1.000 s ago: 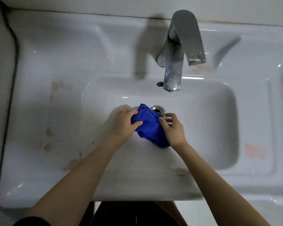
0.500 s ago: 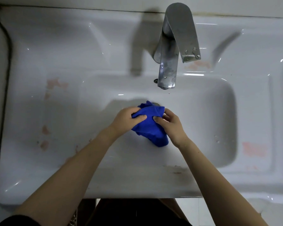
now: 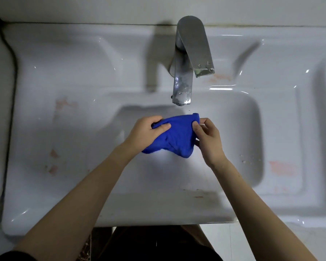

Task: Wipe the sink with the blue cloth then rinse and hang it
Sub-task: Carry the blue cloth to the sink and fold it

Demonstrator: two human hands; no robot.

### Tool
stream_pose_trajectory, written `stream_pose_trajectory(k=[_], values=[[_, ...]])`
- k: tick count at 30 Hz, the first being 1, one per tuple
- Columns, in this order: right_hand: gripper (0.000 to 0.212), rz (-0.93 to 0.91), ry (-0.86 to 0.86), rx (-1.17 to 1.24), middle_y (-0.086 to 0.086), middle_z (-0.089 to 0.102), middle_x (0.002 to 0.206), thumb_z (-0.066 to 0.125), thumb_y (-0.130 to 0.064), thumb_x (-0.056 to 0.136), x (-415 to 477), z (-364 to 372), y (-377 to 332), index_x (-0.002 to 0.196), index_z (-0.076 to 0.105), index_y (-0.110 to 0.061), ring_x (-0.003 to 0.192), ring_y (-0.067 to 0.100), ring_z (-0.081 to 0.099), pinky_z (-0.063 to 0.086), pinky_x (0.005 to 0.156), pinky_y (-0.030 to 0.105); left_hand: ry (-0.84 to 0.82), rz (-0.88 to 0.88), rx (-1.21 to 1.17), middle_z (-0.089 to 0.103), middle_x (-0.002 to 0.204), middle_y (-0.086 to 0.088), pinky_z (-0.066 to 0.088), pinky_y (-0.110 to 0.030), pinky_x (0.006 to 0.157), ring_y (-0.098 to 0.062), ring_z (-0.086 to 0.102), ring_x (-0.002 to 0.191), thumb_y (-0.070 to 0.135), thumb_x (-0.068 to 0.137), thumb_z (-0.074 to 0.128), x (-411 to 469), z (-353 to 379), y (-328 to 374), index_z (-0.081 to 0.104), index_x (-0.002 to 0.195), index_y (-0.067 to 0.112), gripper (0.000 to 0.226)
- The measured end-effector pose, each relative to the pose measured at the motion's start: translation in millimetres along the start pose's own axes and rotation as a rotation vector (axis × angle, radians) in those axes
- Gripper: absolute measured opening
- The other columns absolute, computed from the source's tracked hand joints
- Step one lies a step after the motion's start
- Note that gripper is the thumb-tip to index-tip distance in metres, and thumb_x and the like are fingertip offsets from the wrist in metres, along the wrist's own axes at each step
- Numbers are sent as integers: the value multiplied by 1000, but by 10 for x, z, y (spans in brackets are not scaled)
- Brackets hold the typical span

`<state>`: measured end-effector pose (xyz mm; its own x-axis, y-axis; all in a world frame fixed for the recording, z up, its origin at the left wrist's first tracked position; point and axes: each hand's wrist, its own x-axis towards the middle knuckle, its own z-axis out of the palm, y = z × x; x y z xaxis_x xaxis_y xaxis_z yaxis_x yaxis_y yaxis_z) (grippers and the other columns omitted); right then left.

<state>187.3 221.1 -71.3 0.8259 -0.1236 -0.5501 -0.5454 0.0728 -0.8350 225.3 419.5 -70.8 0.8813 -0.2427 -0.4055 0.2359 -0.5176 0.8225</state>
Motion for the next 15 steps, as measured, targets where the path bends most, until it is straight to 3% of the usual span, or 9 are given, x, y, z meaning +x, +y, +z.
stream_pose_trajectory(k=[3, 6, 9, 11, 13, 15], values=[[11, -113, 16, 7, 8, 63, 95, 50, -13, 102, -60, -52, -132, 93, 57, -12, 85, 19, 59, 53, 80, 42, 59, 133, 122, 49, 63, -9, 35, -33, 58, -21, 41, 60, 30, 90, 66, 35, -93, 179, 57, 72, 6, 31], [10, -224, 29, 6, 10, 63, 97, 50, -12, 102, -137, -103, -166, 96, 58, -10, 88, 21, 61, 53, 84, 42, 127, 284, 237, 57, 75, -4, 38, -29, 64, -18, 50, 69, 33, 90, 64, 15, -110, 232, 66, 83, 10, 24], [8, -177, 35, -109, 12, 64, 95, 54, -15, 100, -184, -184, 108, 95, 58, -10, 88, 31, 62, 52, 86, 45, 114, 407, 407, 60, 78, -2, 39, -29, 64, -17, 52, 75, 41, 89, 54, -85, 37, -32, 68, 85, 10, 35], [7, -7, 54, -220, 3, 65, 85, 58, -18, 95, -214, -208, 383, 89, 61, -15, 82, 25, 62, 54, 89, 50, -59, 334, 471, 61, 89, -4, 42, -31, 75, -23, 55, 85, 45, 88, 51, -185, 172, -346, 68, 93, 9, 40], [7, 165, 61, -319, -1, 66, 81, 61, -13, 91, -239, -233, 568, 86, 64, -16, 78, 19, 62, 55, 85, 45, -299, 154, 522, 60, 110, -4, 41, -36, 93, -24, 50, 103, 49, 86, 56, -306, 253, -564, 65, 115, 12, 48], [5, 249, 146, -336, 1, 66, 79, 61, -16, 88, -251, -260, 569, 86, 64, -13, 75, 22, 63, 56, 77, 42, -359, 78, 488, 57, 121, -2, 37, -32, 101, -21, 47, 112, 51, 84, 55, -399, 267, -648, 61, 127, 14, 57]])
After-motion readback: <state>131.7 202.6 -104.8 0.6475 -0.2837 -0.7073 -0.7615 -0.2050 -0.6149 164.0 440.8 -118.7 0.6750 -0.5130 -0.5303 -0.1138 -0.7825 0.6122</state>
